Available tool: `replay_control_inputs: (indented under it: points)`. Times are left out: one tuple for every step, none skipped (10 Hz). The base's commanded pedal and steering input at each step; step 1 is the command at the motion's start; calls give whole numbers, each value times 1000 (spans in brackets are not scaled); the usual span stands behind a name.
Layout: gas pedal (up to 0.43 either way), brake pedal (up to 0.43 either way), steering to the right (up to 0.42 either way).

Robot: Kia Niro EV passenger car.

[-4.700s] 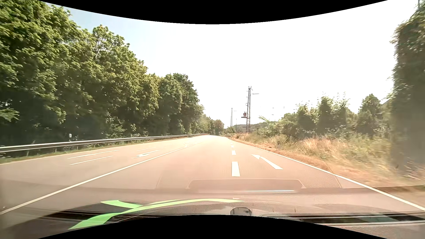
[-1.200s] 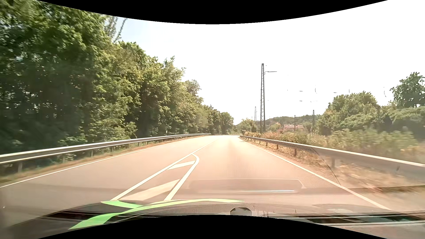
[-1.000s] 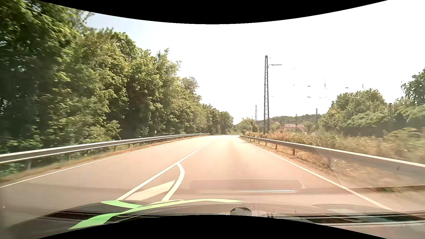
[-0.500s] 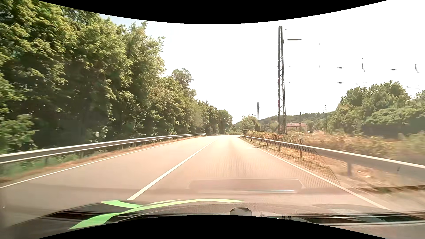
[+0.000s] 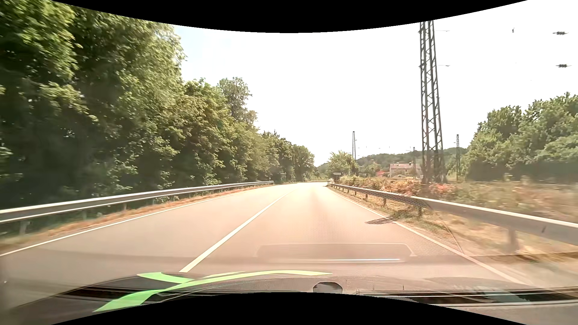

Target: Follow the waypoints while adhering to traffic rules and regulations

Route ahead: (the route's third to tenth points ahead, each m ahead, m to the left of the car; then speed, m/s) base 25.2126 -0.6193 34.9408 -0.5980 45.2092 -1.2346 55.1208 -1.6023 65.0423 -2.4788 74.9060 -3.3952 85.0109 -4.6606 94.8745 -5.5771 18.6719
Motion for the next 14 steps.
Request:
replay_control_inputs:
  points:
    - [169,0,3]
    - [169,0,3]
    - [169,0,3]
    - [169,0,3]
    - [169,0,3]
    - [157,0,3]
    - [150,0,3]
    - [150,0,4]
    - [138,0,5]
    - [138,0,5]
    - [138,0,5]
    - [138,0,5]
    - [150,0,5]
    - [157,0,5]
